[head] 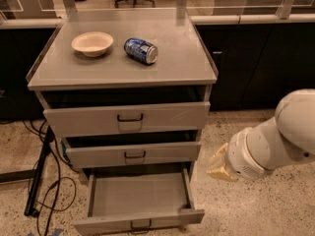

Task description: Close bottom drawer

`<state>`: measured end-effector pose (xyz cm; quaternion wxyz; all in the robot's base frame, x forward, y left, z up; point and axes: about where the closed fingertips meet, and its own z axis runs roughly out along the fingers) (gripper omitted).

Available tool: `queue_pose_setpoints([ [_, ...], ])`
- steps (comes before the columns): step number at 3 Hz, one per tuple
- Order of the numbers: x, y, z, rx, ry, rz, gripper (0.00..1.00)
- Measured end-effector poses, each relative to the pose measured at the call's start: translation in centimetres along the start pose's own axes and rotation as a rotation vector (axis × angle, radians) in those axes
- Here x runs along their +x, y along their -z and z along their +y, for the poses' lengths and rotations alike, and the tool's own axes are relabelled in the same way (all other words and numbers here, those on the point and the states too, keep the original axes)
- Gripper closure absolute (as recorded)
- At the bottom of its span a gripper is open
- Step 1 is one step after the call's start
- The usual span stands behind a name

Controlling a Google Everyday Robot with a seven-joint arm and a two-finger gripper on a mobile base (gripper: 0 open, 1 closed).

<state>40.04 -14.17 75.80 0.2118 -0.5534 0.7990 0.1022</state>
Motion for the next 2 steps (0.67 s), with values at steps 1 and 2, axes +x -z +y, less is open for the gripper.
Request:
queue_pose_setpoints([
  [1, 1.5, -3.2, 1.0, -0.028, -0.03, -0.002, 1.0],
  [2, 3.2, -8.2, 2.6, -0.074, -0.049, -0.053, 1.0],
])
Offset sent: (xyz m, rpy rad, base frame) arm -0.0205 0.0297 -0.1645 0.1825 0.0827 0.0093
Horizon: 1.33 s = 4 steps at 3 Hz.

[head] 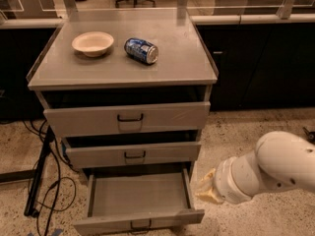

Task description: Close bottom drawer

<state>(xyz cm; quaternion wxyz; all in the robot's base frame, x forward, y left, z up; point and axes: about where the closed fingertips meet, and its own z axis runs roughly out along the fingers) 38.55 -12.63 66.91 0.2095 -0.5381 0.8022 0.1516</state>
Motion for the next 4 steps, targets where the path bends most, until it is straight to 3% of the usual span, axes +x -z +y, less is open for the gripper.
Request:
queue_pose_setpoints([
  [1, 1.2, -5.9, 0.2, -0.055, -0.001, -0.052, 1.0],
  [2, 3.2, -11.2, 0.2, -0.141, -0.045, -0.028, 1.0],
  [4, 3.4, -12.8, 0.1, -0.144, -0.051, -0.024, 1.0],
])
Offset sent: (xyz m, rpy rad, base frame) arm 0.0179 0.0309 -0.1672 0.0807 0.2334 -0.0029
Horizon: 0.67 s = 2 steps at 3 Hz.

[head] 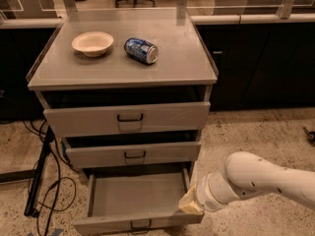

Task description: Close bottom drawer

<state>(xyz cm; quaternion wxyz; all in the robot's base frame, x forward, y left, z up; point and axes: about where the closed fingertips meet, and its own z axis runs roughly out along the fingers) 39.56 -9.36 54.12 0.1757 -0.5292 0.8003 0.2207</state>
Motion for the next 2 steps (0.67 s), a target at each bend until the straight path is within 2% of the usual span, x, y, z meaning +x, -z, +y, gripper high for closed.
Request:
queue_pose_setpoints([
  [2, 3.0, -6.9, -3.8, 0.032, -0.047, 0.01, 1.0],
])
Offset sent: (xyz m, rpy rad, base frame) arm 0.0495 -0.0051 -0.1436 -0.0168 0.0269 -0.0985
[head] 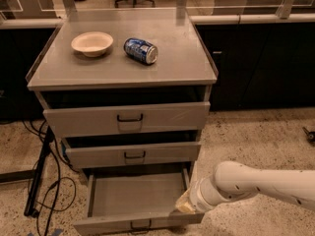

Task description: Close bottom drawer

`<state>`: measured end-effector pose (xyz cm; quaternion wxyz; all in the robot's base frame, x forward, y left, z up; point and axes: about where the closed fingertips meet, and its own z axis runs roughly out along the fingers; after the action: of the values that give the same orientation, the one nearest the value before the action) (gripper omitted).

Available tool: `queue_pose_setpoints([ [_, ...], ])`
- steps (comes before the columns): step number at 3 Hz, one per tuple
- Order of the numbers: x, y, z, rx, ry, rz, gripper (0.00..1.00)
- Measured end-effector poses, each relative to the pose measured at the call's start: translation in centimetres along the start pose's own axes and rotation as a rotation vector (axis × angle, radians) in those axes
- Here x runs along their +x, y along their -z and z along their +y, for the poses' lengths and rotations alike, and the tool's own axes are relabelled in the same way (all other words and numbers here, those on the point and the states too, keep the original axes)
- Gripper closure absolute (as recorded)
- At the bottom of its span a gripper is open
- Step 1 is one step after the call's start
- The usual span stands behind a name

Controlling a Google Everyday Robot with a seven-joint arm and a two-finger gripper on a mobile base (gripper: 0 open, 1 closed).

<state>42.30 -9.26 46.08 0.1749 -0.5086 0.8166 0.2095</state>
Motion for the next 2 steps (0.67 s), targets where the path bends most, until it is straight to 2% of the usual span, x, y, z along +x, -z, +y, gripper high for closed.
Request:
queue_pose_setpoints([
  [1, 2.1, -2.9, -1.7, 0.001, -0.032, -0.004, 1.0],
  [2, 5.9, -6.9, -4.2, -0.017, -0.065, -0.053, 1.0],
])
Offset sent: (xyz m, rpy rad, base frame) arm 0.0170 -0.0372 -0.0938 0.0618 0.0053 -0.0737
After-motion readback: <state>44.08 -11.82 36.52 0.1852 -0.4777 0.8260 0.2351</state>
